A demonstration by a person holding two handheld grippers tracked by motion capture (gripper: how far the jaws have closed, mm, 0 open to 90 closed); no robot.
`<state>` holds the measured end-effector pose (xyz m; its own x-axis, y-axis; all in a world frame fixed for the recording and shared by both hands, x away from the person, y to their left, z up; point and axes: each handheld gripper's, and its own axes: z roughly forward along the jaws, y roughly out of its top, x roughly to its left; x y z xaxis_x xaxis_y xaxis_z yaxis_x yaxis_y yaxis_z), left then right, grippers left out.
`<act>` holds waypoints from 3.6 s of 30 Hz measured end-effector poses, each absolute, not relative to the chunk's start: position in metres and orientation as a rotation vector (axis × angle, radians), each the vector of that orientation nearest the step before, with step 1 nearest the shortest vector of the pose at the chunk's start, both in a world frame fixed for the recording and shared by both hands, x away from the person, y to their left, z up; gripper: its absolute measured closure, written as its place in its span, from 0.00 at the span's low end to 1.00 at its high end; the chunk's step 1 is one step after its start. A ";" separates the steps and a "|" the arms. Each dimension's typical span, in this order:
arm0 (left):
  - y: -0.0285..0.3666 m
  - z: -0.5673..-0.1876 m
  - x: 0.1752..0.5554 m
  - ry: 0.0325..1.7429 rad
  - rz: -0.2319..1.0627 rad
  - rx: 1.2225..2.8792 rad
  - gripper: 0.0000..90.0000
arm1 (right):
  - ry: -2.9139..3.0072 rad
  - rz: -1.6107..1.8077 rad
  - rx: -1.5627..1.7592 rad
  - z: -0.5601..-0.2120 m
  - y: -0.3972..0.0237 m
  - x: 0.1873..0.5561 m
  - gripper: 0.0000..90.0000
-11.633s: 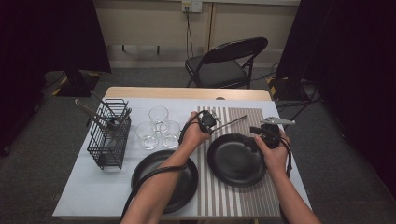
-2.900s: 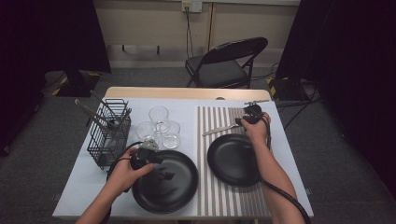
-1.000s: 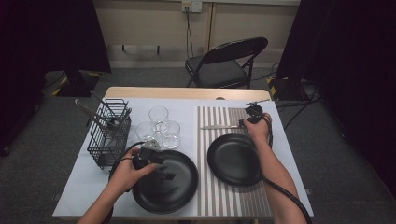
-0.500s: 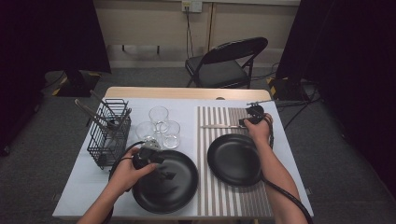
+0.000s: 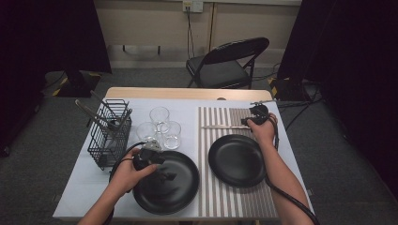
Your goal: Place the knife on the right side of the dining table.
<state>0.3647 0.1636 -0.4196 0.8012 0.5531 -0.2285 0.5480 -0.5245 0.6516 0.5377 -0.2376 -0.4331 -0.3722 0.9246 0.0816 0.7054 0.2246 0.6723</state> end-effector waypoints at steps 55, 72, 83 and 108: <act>0.177 -0.419 0.352 0.843 0.030 2.239 0.20 | 2.231 1.059 1.389 -0.410 -0.218 0.468 0.31; 0.179 -0.417 0.351 0.840 0.033 2.225 0.20 | 2.265 1.088 1.369 -0.411 -0.215 0.450 0.22; 0.175 -0.416 0.353 0.833 0.029 2.225 0.20 | 2.289 1.103 1.344 -0.415 -0.212 0.439 0.19; 0.174 -0.412 0.354 0.823 0.034 2.210 0.19 | 2.337 1.143 1.319 -0.430 -0.210 0.408 0.20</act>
